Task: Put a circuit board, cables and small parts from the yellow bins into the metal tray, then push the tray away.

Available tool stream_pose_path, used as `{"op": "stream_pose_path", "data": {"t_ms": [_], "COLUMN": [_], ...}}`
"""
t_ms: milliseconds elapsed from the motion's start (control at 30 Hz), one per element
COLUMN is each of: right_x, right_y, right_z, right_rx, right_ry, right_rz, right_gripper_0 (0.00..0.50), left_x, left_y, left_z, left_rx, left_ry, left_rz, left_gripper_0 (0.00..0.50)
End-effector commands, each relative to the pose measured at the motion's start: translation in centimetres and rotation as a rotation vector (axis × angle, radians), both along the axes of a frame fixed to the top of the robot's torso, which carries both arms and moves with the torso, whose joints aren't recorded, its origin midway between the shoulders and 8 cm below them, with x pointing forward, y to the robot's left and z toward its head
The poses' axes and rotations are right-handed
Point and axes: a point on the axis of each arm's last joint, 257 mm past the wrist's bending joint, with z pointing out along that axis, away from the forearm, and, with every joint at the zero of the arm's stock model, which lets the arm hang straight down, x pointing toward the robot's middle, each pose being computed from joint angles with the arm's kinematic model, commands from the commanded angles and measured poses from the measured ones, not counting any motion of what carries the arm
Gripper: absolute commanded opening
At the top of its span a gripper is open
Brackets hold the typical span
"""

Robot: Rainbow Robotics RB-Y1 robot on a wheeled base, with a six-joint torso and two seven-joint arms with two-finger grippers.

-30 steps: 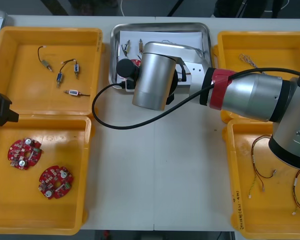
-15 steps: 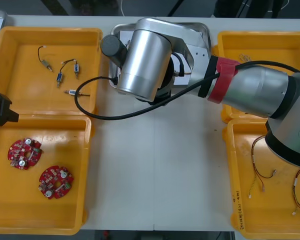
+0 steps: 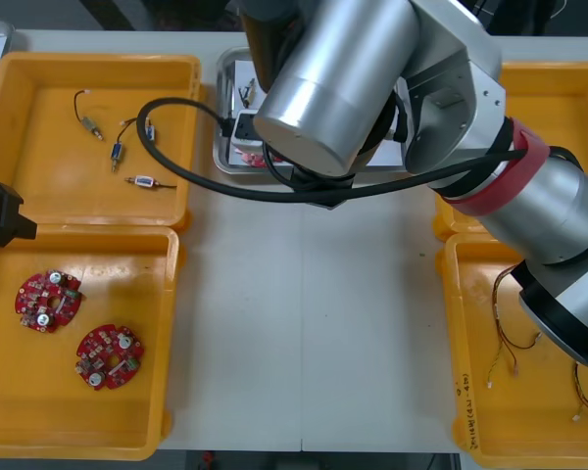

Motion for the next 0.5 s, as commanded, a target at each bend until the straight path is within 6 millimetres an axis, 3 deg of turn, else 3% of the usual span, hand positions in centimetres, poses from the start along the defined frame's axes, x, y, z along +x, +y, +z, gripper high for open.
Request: {"op": "stream_pose_path", "data": {"t_ms": [33,167,500], "right_x": [0.0,-0.1,-1.3], "right_y": [-0.7,-2.8,-12.4], "right_z": [2.9,4.0,4.5], "right_rx": [0.172,0.270,0.389], "right_ry": [-0.056,-0.093,-0.173], "right_rz": [-0.037,-0.089,-0.265], "right_gripper_0": [0.500,0.500,0.500], "left_x": [-0.5,-0.5,-0.5], "left_y": [1.6,1.6,1.6], "left_z": [1.4,1.4,1.4], "left_rx": [0.042,0.042,0.042], "left_ry": [-0.022,-0.022,-0.022], "left_rz": [0.022,0.022,0.022], "left_gripper_0": [0.500,0.500,0.500]}}
